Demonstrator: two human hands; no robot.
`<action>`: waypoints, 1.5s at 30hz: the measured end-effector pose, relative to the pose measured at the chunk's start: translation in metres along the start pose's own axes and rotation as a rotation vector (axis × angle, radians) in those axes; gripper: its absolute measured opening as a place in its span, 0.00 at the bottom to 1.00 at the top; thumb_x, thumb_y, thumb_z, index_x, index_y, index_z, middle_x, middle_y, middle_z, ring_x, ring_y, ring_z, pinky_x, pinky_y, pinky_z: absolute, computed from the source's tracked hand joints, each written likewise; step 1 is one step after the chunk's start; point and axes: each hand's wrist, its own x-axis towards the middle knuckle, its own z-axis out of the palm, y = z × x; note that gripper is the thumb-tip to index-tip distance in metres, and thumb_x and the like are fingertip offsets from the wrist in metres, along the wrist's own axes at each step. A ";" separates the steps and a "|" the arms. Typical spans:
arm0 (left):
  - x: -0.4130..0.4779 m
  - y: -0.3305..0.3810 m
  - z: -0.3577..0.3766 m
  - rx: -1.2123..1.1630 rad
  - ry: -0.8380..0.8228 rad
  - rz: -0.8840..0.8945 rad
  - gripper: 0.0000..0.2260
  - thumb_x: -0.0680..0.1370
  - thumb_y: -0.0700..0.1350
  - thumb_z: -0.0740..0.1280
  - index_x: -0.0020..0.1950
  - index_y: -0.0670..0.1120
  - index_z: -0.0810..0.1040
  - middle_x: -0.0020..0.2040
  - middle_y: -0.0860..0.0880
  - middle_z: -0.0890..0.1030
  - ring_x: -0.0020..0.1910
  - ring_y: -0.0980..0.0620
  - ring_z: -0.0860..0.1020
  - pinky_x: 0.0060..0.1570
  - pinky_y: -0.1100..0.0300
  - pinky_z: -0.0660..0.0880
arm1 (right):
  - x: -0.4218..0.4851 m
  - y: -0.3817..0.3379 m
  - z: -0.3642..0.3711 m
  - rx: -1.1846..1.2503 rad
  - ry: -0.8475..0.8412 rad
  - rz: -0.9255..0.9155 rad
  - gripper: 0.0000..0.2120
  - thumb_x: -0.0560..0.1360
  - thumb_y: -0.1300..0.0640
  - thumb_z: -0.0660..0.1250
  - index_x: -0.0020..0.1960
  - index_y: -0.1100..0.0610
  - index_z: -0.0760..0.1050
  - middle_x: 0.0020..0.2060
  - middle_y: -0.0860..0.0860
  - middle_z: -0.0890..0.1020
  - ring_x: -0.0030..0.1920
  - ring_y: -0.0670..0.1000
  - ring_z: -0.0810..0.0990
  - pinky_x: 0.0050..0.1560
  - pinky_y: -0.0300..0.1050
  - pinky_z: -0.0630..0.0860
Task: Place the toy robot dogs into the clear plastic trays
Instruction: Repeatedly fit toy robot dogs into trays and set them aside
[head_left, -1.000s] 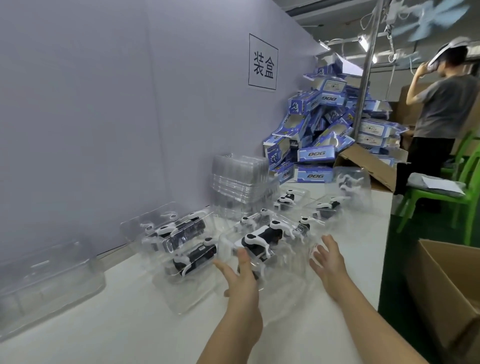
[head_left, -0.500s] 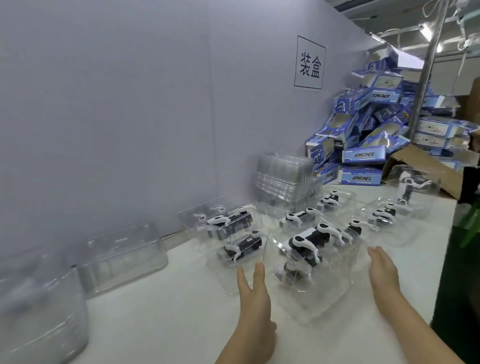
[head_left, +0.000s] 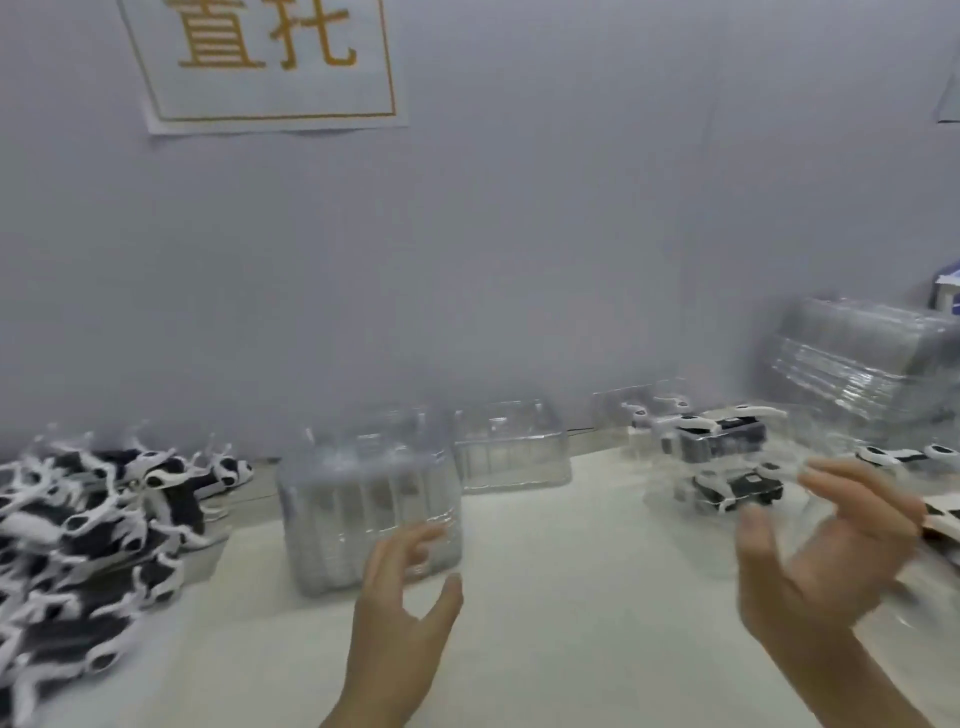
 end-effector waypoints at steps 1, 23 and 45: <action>0.007 -0.011 -0.013 -0.019 0.121 -0.082 0.23 0.71 0.34 0.74 0.52 0.62 0.77 0.55 0.60 0.77 0.54 0.58 0.77 0.56 0.61 0.72 | -0.008 -0.013 0.022 0.014 -0.153 -0.007 0.13 0.73 0.57 0.65 0.54 0.62 0.69 0.52 0.51 0.72 0.58 0.45 0.70 0.60 0.41 0.67; 0.083 -0.083 -0.060 -0.286 0.184 -0.305 0.58 0.55 0.44 0.85 0.79 0.53 0.57 0.69 0.54 0.74 0.66 0.61 0.73 0.67 0.58 0.71 | -0.030 -0.054 0.262 -0.247 -1.530 -0.219 0.21 0.74 0.31 0.59 0.53 0.47 0.75 0.47 0.42 0.84 0.47 0.47 0.80 0.41 0.42 0.70; 0.078 -0.090 -0.056 -0.235 0.201 -0.268 0.44 0.63 0.61 0.79 0.74 0.57 0.62 0.45 0.56 0.85 0.55 0.58 0.80 0.63 0.51 0.72 | -0.023 -0.051 0.261 -0.120 -1.585 -0.046 0.19 0.74 0.33 0.63 0.54 0.46 0.76 0.48 0.44 0.83 0.47 0.46 0.79 0.41 0.42 0.69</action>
